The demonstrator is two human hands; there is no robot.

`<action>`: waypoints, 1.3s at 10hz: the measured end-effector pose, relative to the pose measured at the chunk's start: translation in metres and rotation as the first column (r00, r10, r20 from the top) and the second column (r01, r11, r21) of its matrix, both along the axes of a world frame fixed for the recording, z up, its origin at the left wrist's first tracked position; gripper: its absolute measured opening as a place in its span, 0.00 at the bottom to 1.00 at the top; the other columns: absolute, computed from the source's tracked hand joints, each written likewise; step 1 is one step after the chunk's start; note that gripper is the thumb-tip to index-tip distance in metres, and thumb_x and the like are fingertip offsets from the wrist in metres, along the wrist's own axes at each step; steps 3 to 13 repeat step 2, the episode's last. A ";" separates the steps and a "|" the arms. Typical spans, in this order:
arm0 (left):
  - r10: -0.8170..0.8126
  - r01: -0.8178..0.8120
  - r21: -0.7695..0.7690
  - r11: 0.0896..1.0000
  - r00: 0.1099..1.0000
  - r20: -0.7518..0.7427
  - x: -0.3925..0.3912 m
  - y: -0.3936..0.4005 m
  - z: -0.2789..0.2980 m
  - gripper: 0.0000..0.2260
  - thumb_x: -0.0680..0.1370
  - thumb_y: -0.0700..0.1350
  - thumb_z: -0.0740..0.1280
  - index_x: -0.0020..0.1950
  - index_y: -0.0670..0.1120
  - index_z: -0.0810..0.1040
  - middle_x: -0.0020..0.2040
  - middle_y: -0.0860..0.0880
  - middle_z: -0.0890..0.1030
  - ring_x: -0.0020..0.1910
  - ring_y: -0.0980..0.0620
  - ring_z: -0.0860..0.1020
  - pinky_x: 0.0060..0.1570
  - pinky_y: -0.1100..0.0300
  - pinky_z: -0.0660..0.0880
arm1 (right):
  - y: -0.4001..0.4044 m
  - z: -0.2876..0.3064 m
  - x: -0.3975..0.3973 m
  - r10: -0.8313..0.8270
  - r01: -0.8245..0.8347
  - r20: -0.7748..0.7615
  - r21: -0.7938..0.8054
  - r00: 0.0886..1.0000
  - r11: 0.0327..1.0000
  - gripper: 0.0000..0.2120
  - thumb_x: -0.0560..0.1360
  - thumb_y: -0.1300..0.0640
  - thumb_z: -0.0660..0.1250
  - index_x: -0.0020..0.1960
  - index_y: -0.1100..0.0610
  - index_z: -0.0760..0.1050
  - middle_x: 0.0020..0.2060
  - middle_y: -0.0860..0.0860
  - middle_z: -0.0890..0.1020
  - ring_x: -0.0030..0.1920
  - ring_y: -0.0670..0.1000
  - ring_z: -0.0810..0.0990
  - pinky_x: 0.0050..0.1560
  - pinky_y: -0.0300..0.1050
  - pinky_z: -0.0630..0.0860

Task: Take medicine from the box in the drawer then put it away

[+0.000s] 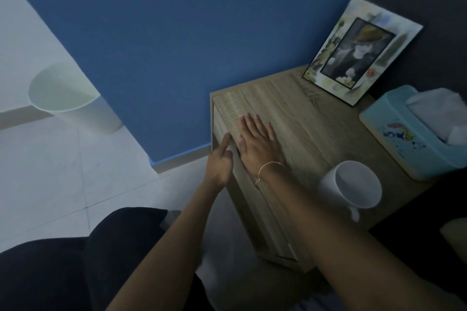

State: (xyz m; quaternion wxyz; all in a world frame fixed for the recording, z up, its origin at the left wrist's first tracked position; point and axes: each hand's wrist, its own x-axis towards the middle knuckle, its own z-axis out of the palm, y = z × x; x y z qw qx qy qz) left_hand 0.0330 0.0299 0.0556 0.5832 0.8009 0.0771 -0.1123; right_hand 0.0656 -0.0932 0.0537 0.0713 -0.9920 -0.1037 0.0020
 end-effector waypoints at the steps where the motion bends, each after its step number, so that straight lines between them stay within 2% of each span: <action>1: -0.216 0.176 0.297 0.939 0.971 0.106 -0.008 0.007 0.004 0.25 0.80 0.38 0.53 0.77 0.41 0.54 0.79 0.43 0.56 0.78 0.48 0.54 0.77 0.54 0.47 | 0.004 0.004 -0.001 0.002 -0.002 -0.019 0.002 1.000 1.000 0.26 0.80 0.49 0.43 0.77 0.55 0.47 0.78 0.50 0.51 0.77 0.50 0.45 0.76 0.55 0.42; 2: -0.348 0.249 0.541 0.803 0.933 0.088 -0.015 0.032 0.023 0.26 0.82 0.43 0.52 0.78 0.41 0.48 0.80 0.43 0.50 0.79 0.49 0.48 0.76 0.54 0.42 | 0.006 0.017 -0.001 -0.009 0.010 -0.081 0.006 0.997 1.000 0.26 0.81 0.50 0.43 0.77 0.55 0.46 0.78 0.50 0.49 0.77 0.51 0.45 0.76 0.55 0.42; 13: -0.348 0.249 0.541 0.803 0.933 0.088 -0.015 0.032 0.023 0.26 0.82 0.43 0.52 0.78 0.41 0.48 0.80 0.43 0.50 0.79 0.49 0.48 0.76 0.54 0.42 | 0.006 0.017 -0.001 -0.009 0.010 -0.081 0.006 0.997 1.000 0.26 0.81 0.50 0.43 0.77 0.55 0.46 0.78 0.50 0.49 0.77 0.51 0.45 0.76 0.55 0.42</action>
